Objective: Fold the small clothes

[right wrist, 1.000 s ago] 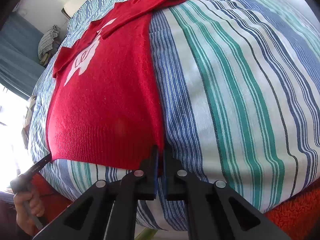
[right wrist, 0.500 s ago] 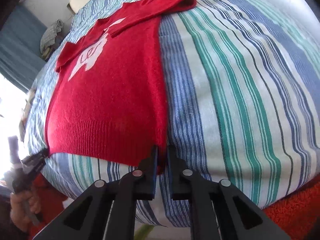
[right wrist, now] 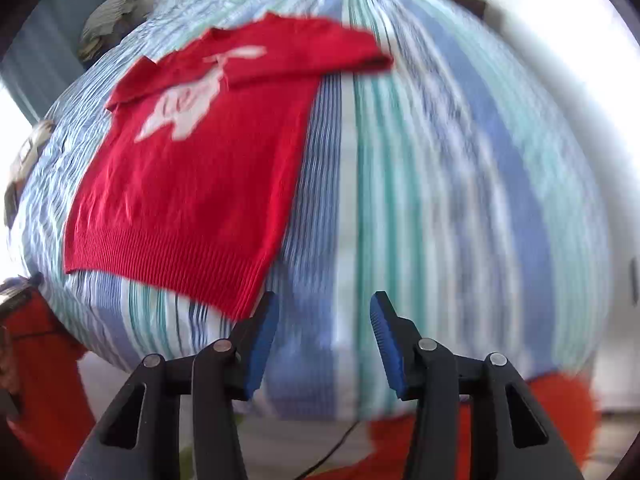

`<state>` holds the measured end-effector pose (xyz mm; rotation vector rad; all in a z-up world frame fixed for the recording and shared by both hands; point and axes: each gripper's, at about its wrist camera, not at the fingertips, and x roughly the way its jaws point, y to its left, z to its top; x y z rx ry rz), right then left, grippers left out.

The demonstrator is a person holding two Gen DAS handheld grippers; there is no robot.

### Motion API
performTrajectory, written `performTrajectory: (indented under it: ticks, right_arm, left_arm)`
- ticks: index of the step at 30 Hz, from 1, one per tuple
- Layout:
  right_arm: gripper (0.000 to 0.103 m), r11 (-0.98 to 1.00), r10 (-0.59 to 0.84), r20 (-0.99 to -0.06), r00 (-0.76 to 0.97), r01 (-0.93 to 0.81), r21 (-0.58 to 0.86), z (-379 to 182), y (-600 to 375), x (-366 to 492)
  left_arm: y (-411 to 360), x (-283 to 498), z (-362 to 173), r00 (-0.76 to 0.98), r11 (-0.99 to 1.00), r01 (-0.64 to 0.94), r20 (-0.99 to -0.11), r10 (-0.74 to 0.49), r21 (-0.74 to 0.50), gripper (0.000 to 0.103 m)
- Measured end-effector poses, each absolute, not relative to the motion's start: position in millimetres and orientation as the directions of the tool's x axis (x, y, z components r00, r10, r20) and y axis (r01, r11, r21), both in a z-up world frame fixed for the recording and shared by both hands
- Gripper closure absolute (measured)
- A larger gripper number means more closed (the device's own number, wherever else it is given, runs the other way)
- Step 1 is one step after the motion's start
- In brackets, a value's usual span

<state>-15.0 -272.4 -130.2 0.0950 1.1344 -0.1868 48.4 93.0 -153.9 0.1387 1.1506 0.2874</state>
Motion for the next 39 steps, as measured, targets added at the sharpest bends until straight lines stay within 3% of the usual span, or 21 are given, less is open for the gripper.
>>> performTrajectory:
  ticks: [4,6,9,12,15,17,19,23,28,34,39]
  right_arm:
    - [0.040,0.994,-0.092,-0.847,0.523,-0.002,-0.109,-82,-258,44]
    - [0.039,0.979,-0.034,-0.819,0.573,-0.146,-0.143,-76,-240,81]
    - [0.039,0.929,0.071,-0.817,0.572,-0.335,-0.154,-96,-213,141]
    - [0.040,0.905,0.026,-0.836,0.548,-0.369,-0.213,-138,-194,196]
    - [0.043,0.920,-0.038,-0.845,0.534,-0.311,-0.238,-177,-193,234]
    - [0.062,0.943,-0.072,-0.844,0.532,-0.240,-0.232,-190,-209,246]
    - [0.094,0.974,-0.083,-0.800,0.594,-0.121,-0.190,-172,-237,238]
    - [0.094,0.981,-0.176,-0.688,0.704,0.186,-0.061,-111,-346,186]
    - [0.094,0.804,-0.384,-0.656,0.650,0.584,0.108,-83,-516,86]
    - [0.095,0.593,-0.301,-0.725,0.620,0.717,0.367,-133,-601,27]
    - [0.097,0.556,-0.289,-0.770,0.569,0.755,0.349,-177,-595,16]
  left_arm:
    - [128,59,-143,0.432,0.941,-0.327,-0.871,0.234,0.091,0.023]
    - [136,63,-144,0.459,0.927,-0.371,-0.856,0.239,0.060,0.023]
    - [139,65,-156,0.474,0.922,-0.377,-0.837,0.274,0.089,0.023]
    - [141,66,-165,0.439,0.925,-0.370,-0.861,0.256,0.087,0.023]
    - [138,66,-164,0.443,0.926,-0.361,-0.854,0.275,0.111,0.023]
    - [140,68,-166,0.434,0.925,-0.366,-0.860,0.269,0.104,0.023]
    - [144,70,-169,0.418,0.921,-0.378,-0.871,0.259,0.092,0.023]
    - [144,72,-175,0.396,0.919,-0.383,-0.882,0.257,0.096,0.023]
    - [137,72,-177,0.398,0.923,-0.366,-0.878,0.268,0.116,0.023]
    - [123,71,-177,0.401,0.930,-0.329,-0.868,0.293,0.162,0.023]
    - [116,70,-177,0.403,0.931,-0.303,-0.859,0.316,0.201,0.023]
